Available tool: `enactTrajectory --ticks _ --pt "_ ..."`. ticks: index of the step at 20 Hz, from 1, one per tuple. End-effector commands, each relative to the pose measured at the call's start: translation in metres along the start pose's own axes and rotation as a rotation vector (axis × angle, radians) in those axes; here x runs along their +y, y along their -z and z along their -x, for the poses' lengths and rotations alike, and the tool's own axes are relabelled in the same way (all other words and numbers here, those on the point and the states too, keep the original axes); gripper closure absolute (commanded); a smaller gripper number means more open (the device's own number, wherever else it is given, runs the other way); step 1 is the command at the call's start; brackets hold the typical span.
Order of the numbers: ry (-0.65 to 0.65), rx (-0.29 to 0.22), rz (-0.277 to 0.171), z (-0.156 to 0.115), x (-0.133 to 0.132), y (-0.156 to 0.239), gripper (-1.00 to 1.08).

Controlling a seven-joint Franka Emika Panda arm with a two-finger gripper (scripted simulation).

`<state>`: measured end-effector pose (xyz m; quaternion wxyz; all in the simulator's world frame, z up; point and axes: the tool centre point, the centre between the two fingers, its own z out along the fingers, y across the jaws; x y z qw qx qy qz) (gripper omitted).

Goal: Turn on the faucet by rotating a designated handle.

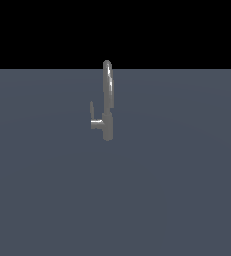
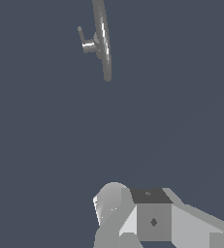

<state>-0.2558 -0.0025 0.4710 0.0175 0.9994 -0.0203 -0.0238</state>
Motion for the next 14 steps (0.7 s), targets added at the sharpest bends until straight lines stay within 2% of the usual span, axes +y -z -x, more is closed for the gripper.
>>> enactTrajectory --ticks 1,7,14 --pt "-0.008 0.008 0.001 0.000 -0.001 0.002 1.08" --pt "-0.066 0.060 0.012 -0.002 -0.006 0.018 1.08" --pt "-0.194 0.176 0.037 -0.006 -0.020 0.052 1.08"
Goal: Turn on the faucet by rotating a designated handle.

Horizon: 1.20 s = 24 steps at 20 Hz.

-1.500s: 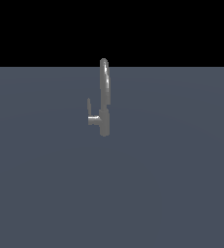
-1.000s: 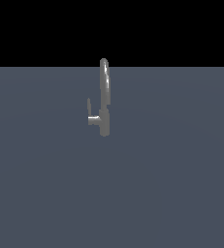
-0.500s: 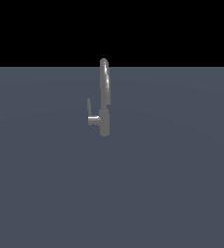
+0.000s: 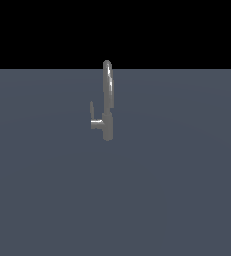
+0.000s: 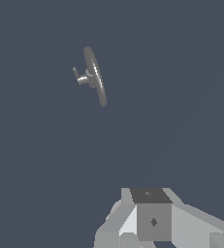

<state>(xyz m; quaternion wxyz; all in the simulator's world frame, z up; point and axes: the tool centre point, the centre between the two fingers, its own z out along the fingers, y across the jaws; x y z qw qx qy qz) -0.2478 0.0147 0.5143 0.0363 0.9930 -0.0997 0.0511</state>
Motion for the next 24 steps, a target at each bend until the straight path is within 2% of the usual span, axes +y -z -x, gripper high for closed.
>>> enactTrajectory --ticks 1,13,24 --pt "-0.054 0.050 0.010 -0.002 -0.007 0.014 1.08" --pt "-0.346 0.320 0.082 -0.019 -0.067 0.075 1.08" --pt "-0.565 0.518 0.157 -0.053 -0.142 0.079 1.08"
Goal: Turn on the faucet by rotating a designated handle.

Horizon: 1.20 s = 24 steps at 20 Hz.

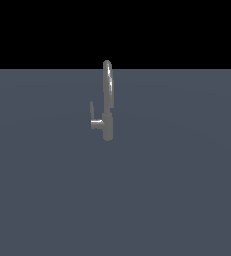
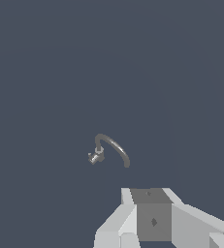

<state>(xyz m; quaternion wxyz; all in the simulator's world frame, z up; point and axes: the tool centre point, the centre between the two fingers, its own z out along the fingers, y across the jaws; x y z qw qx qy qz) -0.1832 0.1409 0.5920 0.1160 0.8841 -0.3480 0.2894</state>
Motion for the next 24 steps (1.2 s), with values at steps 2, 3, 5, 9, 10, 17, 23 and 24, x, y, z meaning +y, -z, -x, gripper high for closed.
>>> enactTrajectory --ticks 2,3,5,9,10,17,23,24 --pt "-0.062 0.055 0.024 0.004 -0.029 -0.008 1.08" --pt "-0.078 0.070 0.032 0.005 -0.037 -0.011 1.08" --pt "-0.109 0.097 0.047 0.008 -0.054 -0.021 1.08" --pt "-0.168 0.144 0.080 0.013 -0.086 -0.047 1.08" --pt "-0.183 0.154 0.088 0.014 -0.094 -0.055 1.08" --pt "-0.279 0.208 0.152 0.023 -0.141 -0.130 1.08" --pt "-0.361 0.227 0.216 0.031 -0.168 -0.216 1.08" --pt "-0.375 0.228 0.227 0.033 -0.170 -0.232 1.08"
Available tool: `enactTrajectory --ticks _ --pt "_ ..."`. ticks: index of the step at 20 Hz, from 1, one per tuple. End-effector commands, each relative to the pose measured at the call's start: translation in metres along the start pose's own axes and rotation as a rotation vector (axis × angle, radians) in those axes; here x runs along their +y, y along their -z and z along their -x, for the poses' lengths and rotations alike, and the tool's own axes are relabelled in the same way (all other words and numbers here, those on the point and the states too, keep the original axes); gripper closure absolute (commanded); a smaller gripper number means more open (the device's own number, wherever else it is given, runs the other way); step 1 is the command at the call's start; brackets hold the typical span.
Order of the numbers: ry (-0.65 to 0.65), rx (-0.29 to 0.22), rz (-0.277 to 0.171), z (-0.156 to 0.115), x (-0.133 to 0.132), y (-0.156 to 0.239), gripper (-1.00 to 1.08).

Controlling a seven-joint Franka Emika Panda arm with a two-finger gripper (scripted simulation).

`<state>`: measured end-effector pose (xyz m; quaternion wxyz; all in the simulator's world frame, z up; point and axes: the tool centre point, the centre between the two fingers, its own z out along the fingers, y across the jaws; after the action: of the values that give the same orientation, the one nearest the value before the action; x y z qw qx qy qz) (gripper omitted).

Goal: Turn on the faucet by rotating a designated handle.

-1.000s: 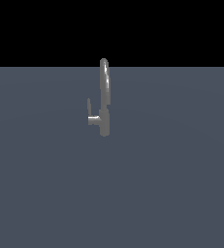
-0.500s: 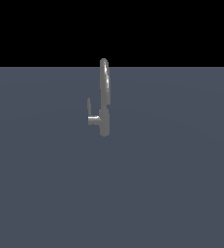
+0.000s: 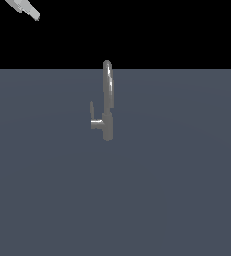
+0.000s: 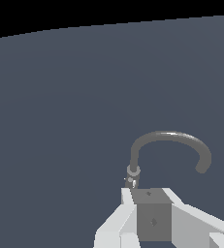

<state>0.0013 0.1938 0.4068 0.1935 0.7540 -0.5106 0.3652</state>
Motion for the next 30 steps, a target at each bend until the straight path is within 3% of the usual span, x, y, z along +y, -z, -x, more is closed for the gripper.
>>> enactTrajectory --ticks 1,9,16,22,30 --pt "-0.032 0.003 0.032 0.017 -0.011 -0.037 1.08" --pt "-0.135 -0.007 0.142 0.064 -0.024 -0.160 1.08" --pt "-0.200 -0.024 0.212 0.091 -0.017 -0.233 1.08" --pt "-0.226 -0.032 0.240 0.101 -0.012 -0.261 1.08" --pt "-0.228 -0.032 0.243 0.101 -0.006 -0.260 1.08"
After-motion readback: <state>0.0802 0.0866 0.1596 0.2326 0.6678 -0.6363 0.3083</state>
